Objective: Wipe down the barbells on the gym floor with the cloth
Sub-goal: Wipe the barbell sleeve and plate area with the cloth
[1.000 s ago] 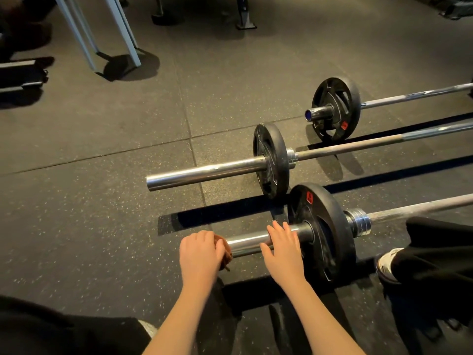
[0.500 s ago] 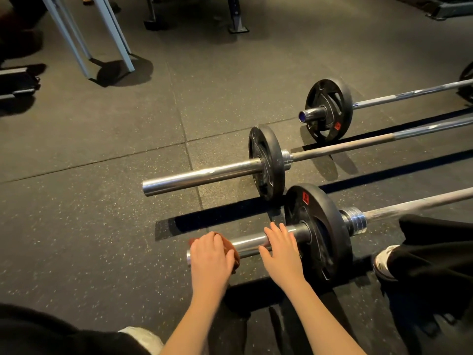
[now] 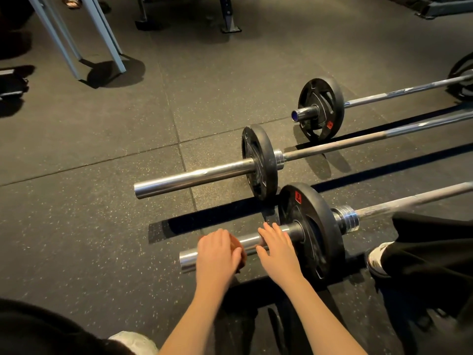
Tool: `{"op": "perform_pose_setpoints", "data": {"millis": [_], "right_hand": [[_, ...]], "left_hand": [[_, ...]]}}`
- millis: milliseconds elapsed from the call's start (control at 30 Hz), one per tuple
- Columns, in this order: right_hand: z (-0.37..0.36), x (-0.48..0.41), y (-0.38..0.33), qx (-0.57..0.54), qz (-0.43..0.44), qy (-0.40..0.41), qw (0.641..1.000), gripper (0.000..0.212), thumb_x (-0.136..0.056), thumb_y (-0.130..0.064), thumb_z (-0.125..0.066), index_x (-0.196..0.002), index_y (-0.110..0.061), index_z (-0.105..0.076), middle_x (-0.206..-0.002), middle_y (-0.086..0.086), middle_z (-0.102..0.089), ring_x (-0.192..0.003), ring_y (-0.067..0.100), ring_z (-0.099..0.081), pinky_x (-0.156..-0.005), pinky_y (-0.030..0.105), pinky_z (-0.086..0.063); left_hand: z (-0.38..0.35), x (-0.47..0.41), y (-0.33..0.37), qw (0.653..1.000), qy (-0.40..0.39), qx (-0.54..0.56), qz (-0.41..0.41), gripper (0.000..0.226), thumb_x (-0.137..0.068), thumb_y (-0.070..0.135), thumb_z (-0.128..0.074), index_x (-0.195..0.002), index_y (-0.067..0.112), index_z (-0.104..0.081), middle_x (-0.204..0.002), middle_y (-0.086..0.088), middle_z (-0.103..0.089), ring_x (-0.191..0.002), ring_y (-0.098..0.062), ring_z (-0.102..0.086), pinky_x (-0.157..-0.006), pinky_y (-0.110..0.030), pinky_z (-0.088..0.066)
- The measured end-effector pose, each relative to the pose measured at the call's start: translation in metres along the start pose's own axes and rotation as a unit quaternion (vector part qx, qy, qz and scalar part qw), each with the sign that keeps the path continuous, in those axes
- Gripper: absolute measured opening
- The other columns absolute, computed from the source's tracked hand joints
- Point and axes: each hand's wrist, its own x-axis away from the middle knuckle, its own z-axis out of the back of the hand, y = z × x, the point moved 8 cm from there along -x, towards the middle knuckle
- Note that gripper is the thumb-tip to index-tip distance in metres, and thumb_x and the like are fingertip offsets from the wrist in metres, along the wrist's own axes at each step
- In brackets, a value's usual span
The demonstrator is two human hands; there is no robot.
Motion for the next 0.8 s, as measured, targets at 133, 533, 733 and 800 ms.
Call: {"op": "perform_pose_setpoints", "data": {"millis": [133,533,733,800], "right_hand": [[0.012,-0.003,0.011,-0.020,0.000,0.003,1.000,0.045,-0.102,-0.024,-0.044,-0.147,-0.026,-0.040,-0.157,-0.011,-0.028,-0.147,0.005,-0.012,-0.117,0.024,-0.002],[0.018,0.006,0.010,0.042,0.000,0.046,0.998,0.044,-0.104,-0.021,-0.037,-0.148,-0.021,-0.036,-0.158,-0.005,-0.028,-0.149,0.013,-0.013,-0.119,0.027,-0.005],[0.036,0.023,0.022,0.000,-0.005,0.087,0.996,0.040,-0.100,-0.016,-0.047,-0.140,-0.019,-0.045,-0.143,-0.003,-0.047,-0.136,0.011,-0.038,-0.111,0.018,-0.024],[0.042,0.030,0.034,-0.017,-0.023,0.088,0.996,0.041,-0.101,-0.015,-0.045,-0.142,-0.020,-0.044,-0.144,-0.004,-0.046,-0.135,0.009,-0.039,-0.110,0.018,-0.027]], "left_hand": [[-0.016,-0.005,0.025,0.995,-0.052,-0.024,-0.085,0.056,-0.093,0.051,-0.045,-0.139,0.019,-0.042,-0.140,0.001,-0.047,-0.127,-0.019,-0.044,-0.109,-0.035,-0.032],[-0.015,0.015,-0.007,0.995,-0.046,-0.083,0.026,0.061,-0.079,0.045,-0.070,-0.126,0.009,-0.058,-0.127,-0.010,-0.060,-0.117,-0.031,-0.055,-0.104,-0.049,-0.042],[-0.026,-0.010,0.052,0.994,-0.066,-0.071,-0.043,0.062,-0.079,0.048,-0.069,-0.128,0.011,-0.055,-0.126,-0.008,-0.059,-0.114,-0.029,-0.055,-0.102,-0.047,-0.042],[-0.032,-0.017,0.070,0.993,-0.083,-0.065,-0.059,0.061,-0.091,0.048,-0.052,-0.140,0.014,-0.041,-0.140,-0.006,-0.047,-0.128,-0.027,-0.044,-0.111,-0.044,-0.031]]}}
